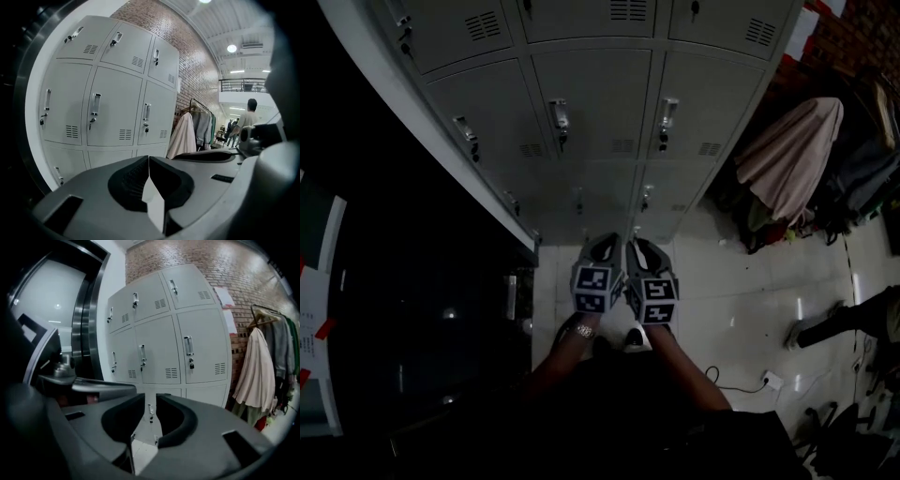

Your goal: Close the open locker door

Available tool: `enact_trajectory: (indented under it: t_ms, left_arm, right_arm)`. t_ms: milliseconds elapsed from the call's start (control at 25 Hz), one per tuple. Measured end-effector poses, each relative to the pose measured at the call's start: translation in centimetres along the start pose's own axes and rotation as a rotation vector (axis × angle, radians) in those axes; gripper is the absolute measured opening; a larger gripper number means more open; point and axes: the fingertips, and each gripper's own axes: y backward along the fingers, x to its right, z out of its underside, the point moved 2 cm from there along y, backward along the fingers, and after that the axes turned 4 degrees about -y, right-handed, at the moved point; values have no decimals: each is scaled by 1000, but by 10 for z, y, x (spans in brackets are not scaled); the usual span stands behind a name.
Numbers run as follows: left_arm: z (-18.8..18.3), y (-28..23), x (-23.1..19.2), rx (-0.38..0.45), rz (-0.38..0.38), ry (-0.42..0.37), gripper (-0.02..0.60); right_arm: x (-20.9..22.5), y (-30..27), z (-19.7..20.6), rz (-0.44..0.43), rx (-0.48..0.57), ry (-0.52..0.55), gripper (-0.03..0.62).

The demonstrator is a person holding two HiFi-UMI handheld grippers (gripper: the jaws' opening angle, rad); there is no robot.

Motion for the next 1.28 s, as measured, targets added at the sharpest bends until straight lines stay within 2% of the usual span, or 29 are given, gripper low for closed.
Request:
enact_trajectory:
  t_ms: [240,480,880,1280]
  left_arm:
    - [-27,3,1,66,-48,-30,3]
    - [-20,7,14,46,-39,-33,3]
    - [-17,17,10,44,-60,-35,3]
    - [-11,14,17,47,-35,-35,3]
  right_arm:
    - [-2,10,-16,-20,20,34,80]
    - [2,15,-22,-47,26,9,80]
    - [-10,15,-20,-105,17,0,80]
    - [-7,20,-10,-131,-16,-21,80]
